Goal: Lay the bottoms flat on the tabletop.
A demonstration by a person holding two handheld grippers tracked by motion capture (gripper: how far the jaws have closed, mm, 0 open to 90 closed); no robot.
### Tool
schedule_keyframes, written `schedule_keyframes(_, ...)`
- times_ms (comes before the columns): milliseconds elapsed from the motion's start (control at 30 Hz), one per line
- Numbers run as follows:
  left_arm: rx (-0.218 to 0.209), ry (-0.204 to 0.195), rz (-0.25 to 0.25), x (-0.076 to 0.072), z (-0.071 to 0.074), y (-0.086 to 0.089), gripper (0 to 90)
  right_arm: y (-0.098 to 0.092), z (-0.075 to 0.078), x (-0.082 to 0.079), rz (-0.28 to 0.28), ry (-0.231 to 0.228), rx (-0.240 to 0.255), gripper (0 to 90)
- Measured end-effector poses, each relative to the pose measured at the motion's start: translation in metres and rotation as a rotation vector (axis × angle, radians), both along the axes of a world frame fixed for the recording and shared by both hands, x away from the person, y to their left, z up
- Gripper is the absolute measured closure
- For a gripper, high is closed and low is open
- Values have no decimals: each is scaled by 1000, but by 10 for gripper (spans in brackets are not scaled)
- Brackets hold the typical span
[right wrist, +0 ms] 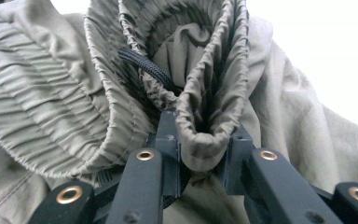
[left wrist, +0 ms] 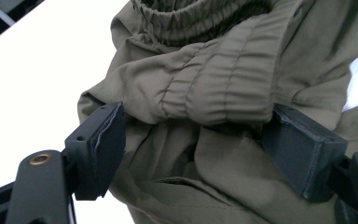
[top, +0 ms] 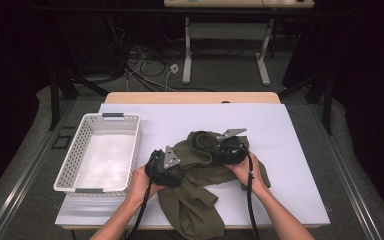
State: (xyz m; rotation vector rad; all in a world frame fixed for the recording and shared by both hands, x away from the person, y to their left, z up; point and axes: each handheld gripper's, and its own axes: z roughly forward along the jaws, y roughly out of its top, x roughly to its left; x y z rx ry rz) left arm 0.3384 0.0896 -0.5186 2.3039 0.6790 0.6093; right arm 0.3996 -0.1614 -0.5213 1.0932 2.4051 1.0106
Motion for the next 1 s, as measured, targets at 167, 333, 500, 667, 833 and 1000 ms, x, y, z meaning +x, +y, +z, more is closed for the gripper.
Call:
schedule_keyframes(167,43,-81,-13,-2,1,-6,258,-1,0,3,-2,5,7,734)
schedule_keyframes(333,52,-146,-50,-5,1,-12,372,-2,2,2,-13,4,8,729)
schedule_keyframes(500,12,-200,-91,-8,1,-11,562,-3,3,1,-5,-1,8,705)
schedule_keyframes(667,-1,-189,-103,-8,-2,-11,699,-8,4,-1,4,-16,22,581)
schedule_keyframes(833,-17,-180,-95,-8,-4,-11,754,-18,9,-3,2,-53,39,469)
schedule_keyframes(1000,-35,-161,-73,-6,-3,-7,769,-31,15,-9,-8,-95,57,467)
